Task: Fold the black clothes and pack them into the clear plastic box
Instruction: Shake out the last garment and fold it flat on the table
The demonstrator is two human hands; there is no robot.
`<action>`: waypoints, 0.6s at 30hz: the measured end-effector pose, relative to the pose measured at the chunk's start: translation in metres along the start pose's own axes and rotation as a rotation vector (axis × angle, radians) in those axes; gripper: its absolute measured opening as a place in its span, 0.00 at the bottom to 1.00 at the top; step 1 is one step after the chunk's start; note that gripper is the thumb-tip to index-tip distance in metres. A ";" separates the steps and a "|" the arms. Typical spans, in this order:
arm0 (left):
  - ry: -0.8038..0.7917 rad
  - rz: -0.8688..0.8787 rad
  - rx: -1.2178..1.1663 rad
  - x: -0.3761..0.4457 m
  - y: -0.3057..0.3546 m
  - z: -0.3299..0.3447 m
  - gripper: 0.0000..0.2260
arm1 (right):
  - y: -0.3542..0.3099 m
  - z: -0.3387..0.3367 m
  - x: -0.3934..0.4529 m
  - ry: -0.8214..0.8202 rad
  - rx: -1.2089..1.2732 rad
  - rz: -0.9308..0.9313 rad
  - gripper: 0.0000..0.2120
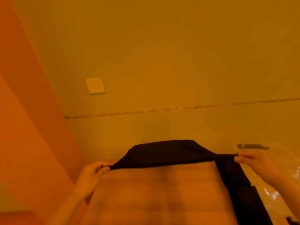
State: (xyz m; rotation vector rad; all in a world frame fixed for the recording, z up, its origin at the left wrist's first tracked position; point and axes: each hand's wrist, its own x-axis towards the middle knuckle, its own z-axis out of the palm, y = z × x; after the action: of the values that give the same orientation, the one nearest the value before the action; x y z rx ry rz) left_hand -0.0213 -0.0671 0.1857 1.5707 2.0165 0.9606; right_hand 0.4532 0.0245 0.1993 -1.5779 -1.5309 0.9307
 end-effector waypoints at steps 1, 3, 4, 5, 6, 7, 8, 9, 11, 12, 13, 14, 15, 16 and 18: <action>-0.036 -0.022 0.007 -0.016 -0.018 0.012 0.14 | 0.020 0.010 -0.018 0.000 -0.018 0.042 0.15; -0.142 -0.072 0.026 -0.048 -0.044 0.034 0.16 | 0.061 0.029 -0.050 0.000 -0.011 0.142 0.16; -0.205 -0.102 0.044 -0.063 -0.054 0.044 0.16 | 0.076 0.037 -0.066 -0.020 -0.023 0.182 0.14; -0.253 -0.143 0.057 -0.077 -0.065 0.052 0.17 | 0.088 0.043 -0.081 -0.044 -0.029 0.218 0.12; -0.281 -0.161 0.045 -0.088 -0.073 0.059 0.19 | 0.098 0.048 -0.094 -0.058 -0.022 0.252 0.12; -0.288 -0.164 0.029 -0.099 -0.081 0.065 0.20 | 0.108 0.052 -0.105 -0.073 -0.014 0.278 0.12; -0.297 -0.172 0.026 -0.109 -0.086 0.069 0.18 | 0.116 0.054 -0.117 -0.083 -0.028 0.292 0.11; -0.314 -0.176 0.046 -0.118 -0.089 0.072 0.15 | 0.124 0.056 -0.127 -0.090 -0.061 0.291 0.09; -0.322 -0.206 0.053 -0.130 -0.095 0.076 0.09 | 0.135 0.058 -0.142 -0.091 -0.140 0.309 0.05; -0.318 -0.204 0.053 -0.134 -0.099 0.077 0.10 | 0.140 0.059 -0.149 -0.086 -0.166 0.328 0.06; -0.308 -0.212 0.059 -0.138 -0.103 0.079 0.10 | 0.145 0.060 -0.155 -0.077 -0.175 0.336 0.10; -0.306 -0.216 0.061 -0.143 -0.105 0.079 0.11 | 0.148 0.061 -0.161 -0.062 -0.169 0.337 0.13; -0.306 -0.217 0.057 -0.146 -0.106 0.078 0.11 | 0.149 0.062 -0.166 -0.045 -0.159 0.337 0.14; -0.310 -0.216 0.052 -0.151 -0.107 0.078 0.11 | 0.151 0.063 -0.171 -0.033 -0.142 0.338 0.14; -0.326 -0.219 0.047 -0.162 -0.110 0.076 0.10 | 0.150 0.064 -0.184 -0.025 -0.136 0.349 0.11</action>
State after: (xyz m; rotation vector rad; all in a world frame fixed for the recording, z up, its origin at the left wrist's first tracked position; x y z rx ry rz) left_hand 0.0025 -0.2152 0.0389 1.3894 1.9381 0.5399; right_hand 0.4612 -0.1610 0.0381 -1.9807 -1.3841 1.0545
